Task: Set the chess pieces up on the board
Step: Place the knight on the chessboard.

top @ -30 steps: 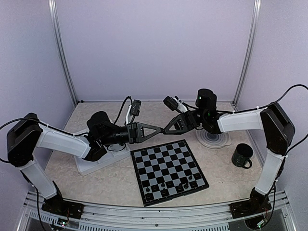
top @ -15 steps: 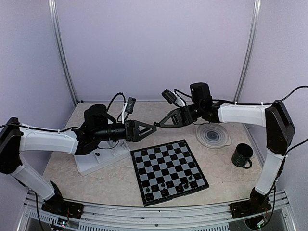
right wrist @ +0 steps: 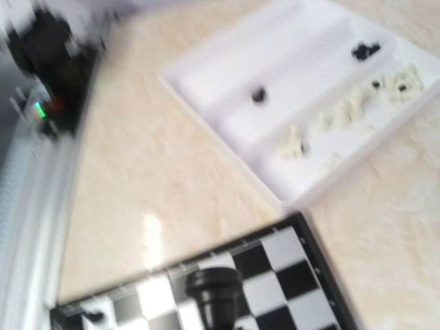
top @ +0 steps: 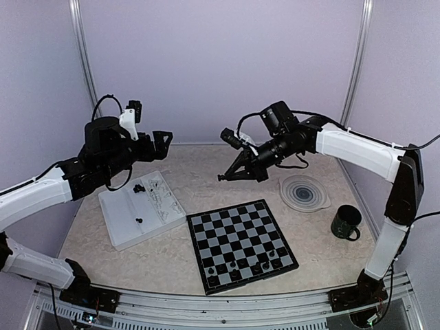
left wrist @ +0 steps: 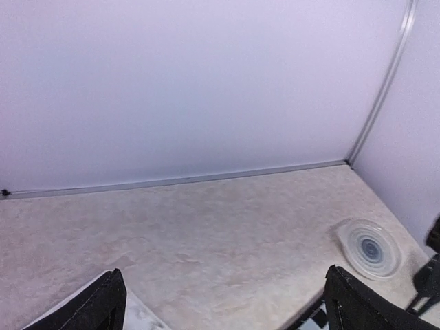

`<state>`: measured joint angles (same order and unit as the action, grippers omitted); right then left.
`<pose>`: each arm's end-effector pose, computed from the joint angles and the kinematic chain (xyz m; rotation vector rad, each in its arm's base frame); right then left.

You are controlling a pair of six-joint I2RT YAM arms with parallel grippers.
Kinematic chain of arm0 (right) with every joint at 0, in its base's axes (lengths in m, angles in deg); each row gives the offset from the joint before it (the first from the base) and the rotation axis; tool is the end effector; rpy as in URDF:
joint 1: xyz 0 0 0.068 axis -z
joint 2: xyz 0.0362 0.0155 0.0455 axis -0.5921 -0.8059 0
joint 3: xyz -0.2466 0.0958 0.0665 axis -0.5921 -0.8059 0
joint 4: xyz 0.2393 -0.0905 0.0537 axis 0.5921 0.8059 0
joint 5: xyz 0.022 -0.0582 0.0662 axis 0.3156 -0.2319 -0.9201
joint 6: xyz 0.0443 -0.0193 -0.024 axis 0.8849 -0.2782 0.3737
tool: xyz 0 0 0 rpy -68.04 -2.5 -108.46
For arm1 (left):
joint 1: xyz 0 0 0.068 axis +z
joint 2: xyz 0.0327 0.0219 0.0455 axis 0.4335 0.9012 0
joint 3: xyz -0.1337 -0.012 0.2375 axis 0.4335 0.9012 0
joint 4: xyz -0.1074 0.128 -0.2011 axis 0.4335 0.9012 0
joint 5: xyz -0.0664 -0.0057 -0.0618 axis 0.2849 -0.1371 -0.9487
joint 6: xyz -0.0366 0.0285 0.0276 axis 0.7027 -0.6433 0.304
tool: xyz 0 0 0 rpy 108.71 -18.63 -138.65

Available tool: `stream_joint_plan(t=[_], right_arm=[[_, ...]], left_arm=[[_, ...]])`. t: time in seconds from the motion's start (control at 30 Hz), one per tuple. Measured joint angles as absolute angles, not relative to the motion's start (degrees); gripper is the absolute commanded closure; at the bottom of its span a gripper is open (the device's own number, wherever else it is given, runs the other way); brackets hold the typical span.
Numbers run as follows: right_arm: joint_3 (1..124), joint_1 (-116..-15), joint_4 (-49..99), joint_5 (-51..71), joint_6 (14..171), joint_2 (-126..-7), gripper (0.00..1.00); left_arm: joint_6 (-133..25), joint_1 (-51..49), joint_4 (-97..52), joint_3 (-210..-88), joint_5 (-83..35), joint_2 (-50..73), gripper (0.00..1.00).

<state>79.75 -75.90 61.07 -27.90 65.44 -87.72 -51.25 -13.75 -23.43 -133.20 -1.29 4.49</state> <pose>0.2894 0.2722 0.3192 -1.4758 1.7983 1.1022 0.2241 -0.1726 0.3484 0.1992 1.7409 -0.4624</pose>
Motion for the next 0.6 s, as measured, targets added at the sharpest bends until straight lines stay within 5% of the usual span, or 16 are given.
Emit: stream_joint_plan(t=[0.4,0.6], right_arm=[[79.12,-99.35,76.08,7.77,44.83,-87.87,1.0],[77.3,-102.0,78.51,18.72,41.7,-93.29,1.0]], left_arm=[[-58.9,-6.54,-23.73,-125.86,1.24,-0.77,0.11],[-62.01,-10.34,-23.65,-125.03,3.95,-2.39,0.11]])
